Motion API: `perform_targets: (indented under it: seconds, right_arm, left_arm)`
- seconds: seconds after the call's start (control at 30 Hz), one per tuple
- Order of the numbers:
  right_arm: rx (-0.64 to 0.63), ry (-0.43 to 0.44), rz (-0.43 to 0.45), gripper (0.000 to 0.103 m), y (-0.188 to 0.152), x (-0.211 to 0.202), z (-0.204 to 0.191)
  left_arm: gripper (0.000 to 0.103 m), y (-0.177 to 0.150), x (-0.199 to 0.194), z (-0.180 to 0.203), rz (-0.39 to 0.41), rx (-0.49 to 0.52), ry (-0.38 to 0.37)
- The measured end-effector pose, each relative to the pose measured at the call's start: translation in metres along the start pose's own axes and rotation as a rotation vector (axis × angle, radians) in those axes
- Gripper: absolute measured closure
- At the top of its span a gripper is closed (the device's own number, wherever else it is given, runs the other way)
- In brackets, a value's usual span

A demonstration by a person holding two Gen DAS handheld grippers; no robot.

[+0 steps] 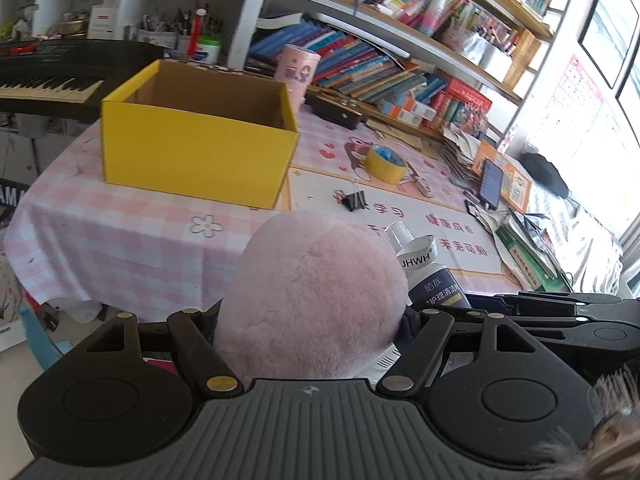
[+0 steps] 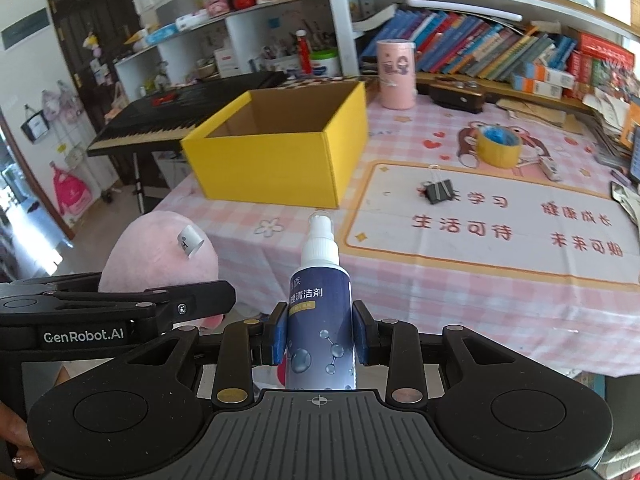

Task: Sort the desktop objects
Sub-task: 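Lift the pig plush with the left tool while the right tool lifts the spray bottle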

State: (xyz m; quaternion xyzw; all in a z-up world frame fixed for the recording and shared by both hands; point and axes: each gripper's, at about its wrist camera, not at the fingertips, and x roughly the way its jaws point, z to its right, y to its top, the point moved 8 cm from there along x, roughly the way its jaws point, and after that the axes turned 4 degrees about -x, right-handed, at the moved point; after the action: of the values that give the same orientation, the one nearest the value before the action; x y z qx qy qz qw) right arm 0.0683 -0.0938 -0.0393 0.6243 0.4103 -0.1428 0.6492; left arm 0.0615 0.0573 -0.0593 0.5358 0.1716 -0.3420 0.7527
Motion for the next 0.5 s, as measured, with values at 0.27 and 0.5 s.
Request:
perform_targets:
  seconds: [0.27, 0.5]
  right_arm:
    - [-0.033, 0.031, 0.002, 0.071, 0.004, 0.007, -0.022]
    - [-0.05, 0.056, 0.002, 0.071, 0.009, 0.013, -0.038]
  left_arm:
    - [0.031, 0.001, -0.01, -0.017, 0.016, -0.017, 0.026]
    - [0.031, 0.003, -0.018, -0.032, 0.026, -0.029, 0.047]
